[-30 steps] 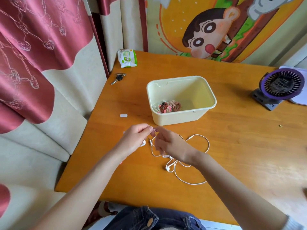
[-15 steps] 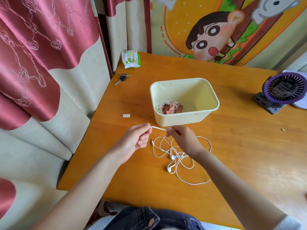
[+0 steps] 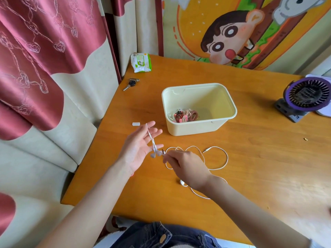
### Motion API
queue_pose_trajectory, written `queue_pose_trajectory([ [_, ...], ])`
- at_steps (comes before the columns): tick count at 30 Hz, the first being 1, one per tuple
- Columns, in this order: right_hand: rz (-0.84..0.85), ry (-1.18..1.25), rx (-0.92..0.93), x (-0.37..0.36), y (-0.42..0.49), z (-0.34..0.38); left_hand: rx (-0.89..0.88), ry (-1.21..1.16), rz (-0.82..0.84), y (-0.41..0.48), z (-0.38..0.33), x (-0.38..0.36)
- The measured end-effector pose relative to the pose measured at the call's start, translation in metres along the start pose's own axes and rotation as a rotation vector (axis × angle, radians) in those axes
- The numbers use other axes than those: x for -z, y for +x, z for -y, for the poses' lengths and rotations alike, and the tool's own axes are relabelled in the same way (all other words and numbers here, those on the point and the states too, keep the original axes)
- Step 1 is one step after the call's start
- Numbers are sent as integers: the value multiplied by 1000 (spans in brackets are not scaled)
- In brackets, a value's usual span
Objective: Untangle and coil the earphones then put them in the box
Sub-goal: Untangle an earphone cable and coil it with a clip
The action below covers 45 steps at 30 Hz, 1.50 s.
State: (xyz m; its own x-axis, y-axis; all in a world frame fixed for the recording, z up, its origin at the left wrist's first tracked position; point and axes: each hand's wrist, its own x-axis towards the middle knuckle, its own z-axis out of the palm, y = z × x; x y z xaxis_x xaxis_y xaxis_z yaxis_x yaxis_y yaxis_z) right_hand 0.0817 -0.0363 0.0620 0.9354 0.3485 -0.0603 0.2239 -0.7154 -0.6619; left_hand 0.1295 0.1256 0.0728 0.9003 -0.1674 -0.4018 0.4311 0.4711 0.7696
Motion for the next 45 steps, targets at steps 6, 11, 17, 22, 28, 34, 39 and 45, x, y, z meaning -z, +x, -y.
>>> queue_pose_trajectory([
  [6,-3,-7,46,10,-2,4,-133,758,135,-12,3,-4],
  [11,-66,3,12,25,8,0,64,727,273,-19,12,-4],
  [17,-98,24,-54,27,15,-13,288,-34,277,-17,21,5],
  [22,-77,132,-85,18,13,-14,248,-423,347,-15,14,9],
  [28,-28,165,-90,10,10,-4,123,-631,283,-13,5,-1],
  [34,-3,157,-49,7,1,3,11,-348,1,-5,-3,3],
  [39,51,101,-3,7,-4,3,-18,264,-29,-1,5,17],
  [45,34,105,-1,21,0,9,26,808,207,-11,17,17],
])
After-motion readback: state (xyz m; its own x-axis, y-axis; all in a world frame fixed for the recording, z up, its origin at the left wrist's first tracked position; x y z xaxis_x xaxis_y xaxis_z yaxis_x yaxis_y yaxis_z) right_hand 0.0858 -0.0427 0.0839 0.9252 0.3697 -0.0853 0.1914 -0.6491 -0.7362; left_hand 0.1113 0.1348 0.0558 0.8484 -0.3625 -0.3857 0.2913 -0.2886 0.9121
